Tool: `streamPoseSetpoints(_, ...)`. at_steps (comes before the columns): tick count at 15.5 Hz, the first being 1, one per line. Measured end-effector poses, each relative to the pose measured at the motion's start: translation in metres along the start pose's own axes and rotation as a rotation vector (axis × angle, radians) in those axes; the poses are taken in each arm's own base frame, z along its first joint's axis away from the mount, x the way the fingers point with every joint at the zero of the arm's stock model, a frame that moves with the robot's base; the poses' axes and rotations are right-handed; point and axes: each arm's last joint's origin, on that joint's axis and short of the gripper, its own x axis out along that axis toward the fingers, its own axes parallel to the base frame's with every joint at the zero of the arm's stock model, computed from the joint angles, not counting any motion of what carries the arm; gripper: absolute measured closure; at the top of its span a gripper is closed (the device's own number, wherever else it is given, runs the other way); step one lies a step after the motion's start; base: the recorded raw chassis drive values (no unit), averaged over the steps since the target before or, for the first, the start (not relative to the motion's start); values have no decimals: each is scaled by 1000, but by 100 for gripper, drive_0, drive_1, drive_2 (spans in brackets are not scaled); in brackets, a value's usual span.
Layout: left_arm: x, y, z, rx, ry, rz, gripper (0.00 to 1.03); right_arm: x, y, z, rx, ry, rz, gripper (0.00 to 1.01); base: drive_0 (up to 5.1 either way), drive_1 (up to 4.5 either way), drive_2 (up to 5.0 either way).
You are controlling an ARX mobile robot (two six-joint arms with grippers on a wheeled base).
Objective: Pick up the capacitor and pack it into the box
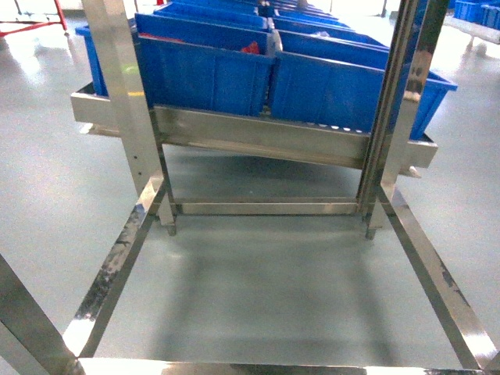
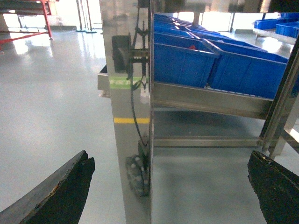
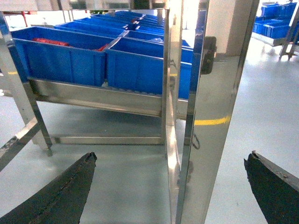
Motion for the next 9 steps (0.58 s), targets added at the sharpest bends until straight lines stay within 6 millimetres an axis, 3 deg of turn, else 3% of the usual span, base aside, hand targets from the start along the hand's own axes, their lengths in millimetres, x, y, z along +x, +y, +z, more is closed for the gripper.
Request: streamPoseSetpoints(9, 0, 0, 0, 0, 0, 0, 5, 0, 0, 0, 0, 0, 0, 3, 0, 0, 0)
